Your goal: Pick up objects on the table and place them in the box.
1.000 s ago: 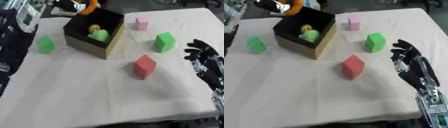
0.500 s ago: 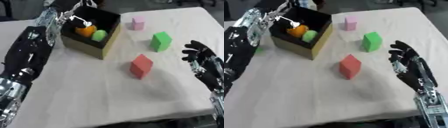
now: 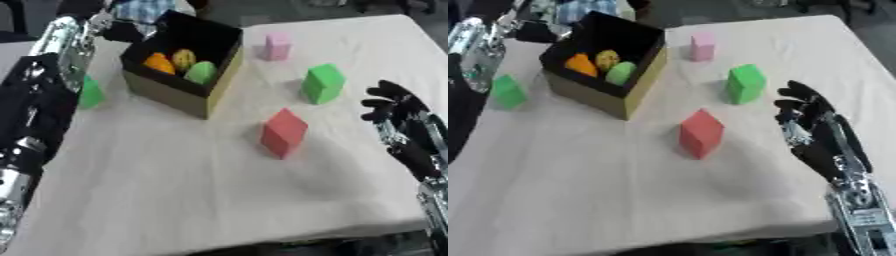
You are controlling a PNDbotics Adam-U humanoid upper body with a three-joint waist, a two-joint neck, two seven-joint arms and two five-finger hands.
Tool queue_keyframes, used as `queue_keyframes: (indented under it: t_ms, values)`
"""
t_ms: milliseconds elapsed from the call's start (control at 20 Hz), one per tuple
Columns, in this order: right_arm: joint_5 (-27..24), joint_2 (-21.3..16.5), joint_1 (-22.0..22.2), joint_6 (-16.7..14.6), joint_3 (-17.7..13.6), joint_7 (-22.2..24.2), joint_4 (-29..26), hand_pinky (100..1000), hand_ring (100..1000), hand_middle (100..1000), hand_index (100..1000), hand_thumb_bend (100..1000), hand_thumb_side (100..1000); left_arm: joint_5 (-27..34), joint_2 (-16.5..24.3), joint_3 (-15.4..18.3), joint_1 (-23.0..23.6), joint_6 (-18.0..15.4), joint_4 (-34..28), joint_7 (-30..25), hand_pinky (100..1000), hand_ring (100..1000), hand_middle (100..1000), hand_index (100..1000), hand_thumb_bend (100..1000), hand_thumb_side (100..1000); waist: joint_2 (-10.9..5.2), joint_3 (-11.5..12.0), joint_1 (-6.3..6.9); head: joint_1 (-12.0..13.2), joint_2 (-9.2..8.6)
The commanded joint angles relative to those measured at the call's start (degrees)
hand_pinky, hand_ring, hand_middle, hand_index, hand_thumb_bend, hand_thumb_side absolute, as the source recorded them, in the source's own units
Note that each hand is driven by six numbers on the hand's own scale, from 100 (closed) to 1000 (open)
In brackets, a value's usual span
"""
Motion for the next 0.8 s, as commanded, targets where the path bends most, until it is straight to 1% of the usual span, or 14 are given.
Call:
queue_keyframes:
  t_ms: [50, 200, 350, 400, 450, 500, 650, 800]
  values:
    - [0.0, -0.9, -0.3, -0.1, -0.6, -0.4, -0.5, 700, 796, 809, 918, 100, 455, 2.8, 6.2, 0.6, 0.3, -0.7, -3.2, -6.5, 815, 729, 723, 858, 606, 556, -1.58, 0.3, -0.84, -0.4, 0.25]
    - [0.2, -1.0, -0.1, -0.1, -0.7, -0.5, -0.4, 700, 796, 808, 918, 100, 456, 4.2, 9.6, 1.2, 2.4, -1.4, -3.1, -12.9, 805, 717, 712, 853, 620, 553, -1.78, 0.9, -0.7, -0.5, 0.28]
    - [0.3, -1.1, 0.0, -0.1, -0.8, -0.5, -0.4, 700, 796, 808, 918, 100, 455, 6.7, 11.3, 1.3, 4.2, -2.7, -0.2, -19.6, 803, 719, 718, 858, 638, 572, -1.92, 1.2, -0.62, -0.7, 0.28]
    - [0.3, -1.1, 0.0, -0.1, -0.8, -0.6, -0.4, 700, 795, 808, 918, 100, 455, 7.0, 11.6, 1.1, 4.6, -3.3, 0.8, -21.5, 800, 724, 727, 860, 662, 584, -1.94, 1.3, -0.61, -0.7, 0.28]
    - [0.4, -1.1, 0.0, -0.1, -0.8, -0.6, -0.4, 700, 795, 808, 918, 100, 457, 6.8, 11.8, 0.9, 4.8, -4.0, 1.9, -23.6, 799, 724, 728, 860, 690, 550, -1.97, 1.3, -0.62, -0.7, 0.28]
    - [0.4, -1.1, 0.0, -0.1, -0.8, -0.6, -0.4, 700, 795, 808, 918, 100, 455, 6.5, 11.8, 0.8, 5.0, -4.6, 3.1, -25.4, 797, 724, 729, 859, 685, 599, -1.99, 1.3, -0.64, -0.7, 0.28]
    - [0.4, -1.1, 0.0, -0.1, -0.8, -0.6, -0.4, 701, 795, 808, 918, 100, 455, 5.5, 11.4, 0.8, 5.2, -5.8, 5.9, -28.5, 798, 727, 735, 859, 713, 622, -1.99, 1.2, -0.69, -0.6, 0.28]
    - [0.4, -1.0, 0.0, -0.1, -0.8, -0.7, -0.4, 701, 795, 808, 918, 100, 456, 4.7, 10.6, 0.7, 5.3, -6.6, 7.9, -29.9, 797, 729, 737, 858, 723, 615, -1.96, 1.1, -0.73, -0.7, 0.28]
